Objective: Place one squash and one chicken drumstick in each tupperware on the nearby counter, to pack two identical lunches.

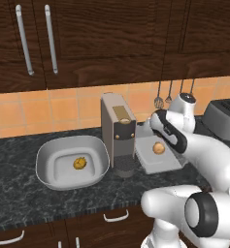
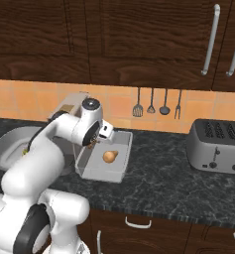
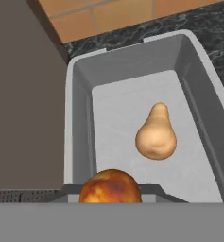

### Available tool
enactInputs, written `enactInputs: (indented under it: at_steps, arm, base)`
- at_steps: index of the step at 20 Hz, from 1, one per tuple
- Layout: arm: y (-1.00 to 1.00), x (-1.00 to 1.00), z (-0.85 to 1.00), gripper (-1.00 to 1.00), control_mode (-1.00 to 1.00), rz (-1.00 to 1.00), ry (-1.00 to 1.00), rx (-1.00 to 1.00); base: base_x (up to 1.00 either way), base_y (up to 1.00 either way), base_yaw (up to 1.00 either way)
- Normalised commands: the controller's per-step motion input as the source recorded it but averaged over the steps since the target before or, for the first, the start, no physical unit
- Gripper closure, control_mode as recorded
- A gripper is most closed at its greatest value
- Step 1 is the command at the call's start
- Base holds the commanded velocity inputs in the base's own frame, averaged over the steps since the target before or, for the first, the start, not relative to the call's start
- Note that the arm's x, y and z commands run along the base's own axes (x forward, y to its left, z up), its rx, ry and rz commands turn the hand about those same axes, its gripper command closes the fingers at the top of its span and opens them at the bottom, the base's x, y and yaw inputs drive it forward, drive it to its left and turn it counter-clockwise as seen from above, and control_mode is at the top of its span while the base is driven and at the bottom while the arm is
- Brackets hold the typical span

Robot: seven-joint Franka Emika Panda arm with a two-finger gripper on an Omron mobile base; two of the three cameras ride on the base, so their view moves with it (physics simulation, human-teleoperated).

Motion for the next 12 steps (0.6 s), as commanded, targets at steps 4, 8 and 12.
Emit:
enactInputs:
  at_steps: [4,8,12]
  arm:
    - [0.01,0.38,-0.56,1.00,-1.00,0.00,0.00,0.00]
    - [0.01,0.26,-0.65,1.00,-1.00,0.00,0.00,0.00]
    - [0.13,0.19,-0.61,1.00,-1.00,-0.02,0.00,0.00]
  base:
    - [0.00,0.00,0.00]
    - [0.00,0.00,0.00]
    - [0.00,0.00,0.00]
